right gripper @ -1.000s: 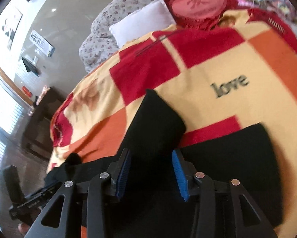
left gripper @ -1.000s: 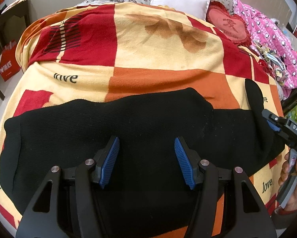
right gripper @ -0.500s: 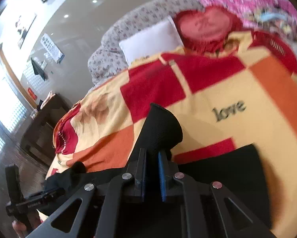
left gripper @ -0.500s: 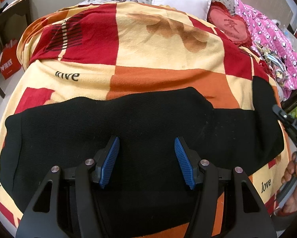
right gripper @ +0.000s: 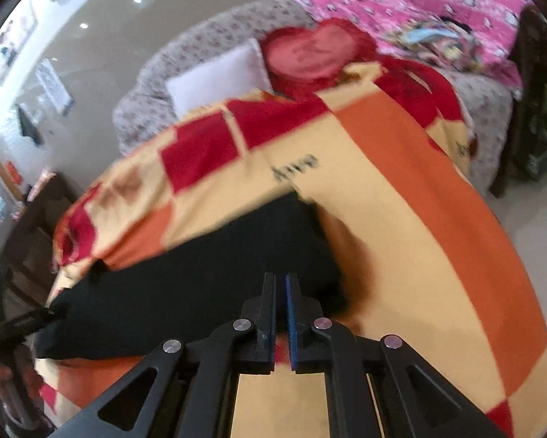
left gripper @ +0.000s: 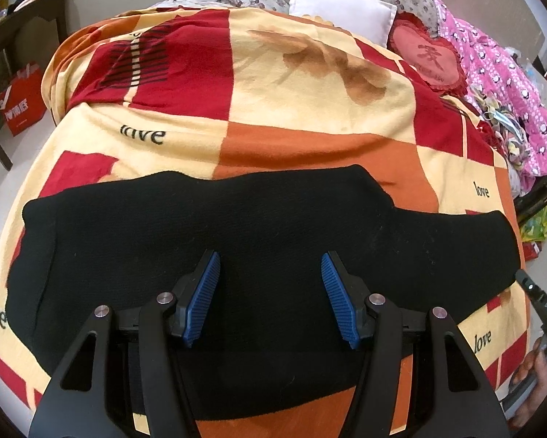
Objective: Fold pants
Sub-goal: 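Grasp the pants leg end with the right gripper and fold it over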
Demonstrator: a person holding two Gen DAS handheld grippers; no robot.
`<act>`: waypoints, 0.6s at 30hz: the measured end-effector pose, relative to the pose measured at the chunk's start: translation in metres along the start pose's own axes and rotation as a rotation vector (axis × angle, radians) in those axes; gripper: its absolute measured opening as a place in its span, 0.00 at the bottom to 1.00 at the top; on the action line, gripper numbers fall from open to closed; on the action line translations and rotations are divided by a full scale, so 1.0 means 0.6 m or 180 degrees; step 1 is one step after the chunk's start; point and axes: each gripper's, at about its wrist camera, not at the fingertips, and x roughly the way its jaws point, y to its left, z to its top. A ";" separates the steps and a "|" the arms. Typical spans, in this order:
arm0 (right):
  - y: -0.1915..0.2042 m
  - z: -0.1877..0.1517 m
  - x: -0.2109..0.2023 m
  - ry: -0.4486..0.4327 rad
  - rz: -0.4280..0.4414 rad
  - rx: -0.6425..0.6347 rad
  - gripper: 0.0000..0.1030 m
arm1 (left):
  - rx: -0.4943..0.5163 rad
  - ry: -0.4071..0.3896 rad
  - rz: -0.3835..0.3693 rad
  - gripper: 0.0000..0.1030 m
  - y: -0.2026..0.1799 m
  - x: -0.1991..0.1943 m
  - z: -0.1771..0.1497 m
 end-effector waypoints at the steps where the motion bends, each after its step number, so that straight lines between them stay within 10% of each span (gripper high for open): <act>1: -0.008 0.001 -0.004 -0.0040 -0.0009 0.0063 0.04 | 0.0000 0.0001 -0.0001 0.55 0.000 -0.001 0.000; 8: 0.003 0.023 -0.035 -0.0261 -0.0006 0.0040 0.07 | 0.0023 -0.0051 0.0029 0.55 -0.004 -0.008 -0.001; 13: 0.080 0.027 0.011 -0.0022 0.0456 -0.0289 0.12 | 0.0046 -0.0027 0.0083 0.55 -0.009 0.001 -0.001; 18: 0.083 0.032 0.071 0.0178 0.0226 -0.0330 0.16 | 0.0104 -0.0018 0.0170 0.55 -0.012 0.015 0.003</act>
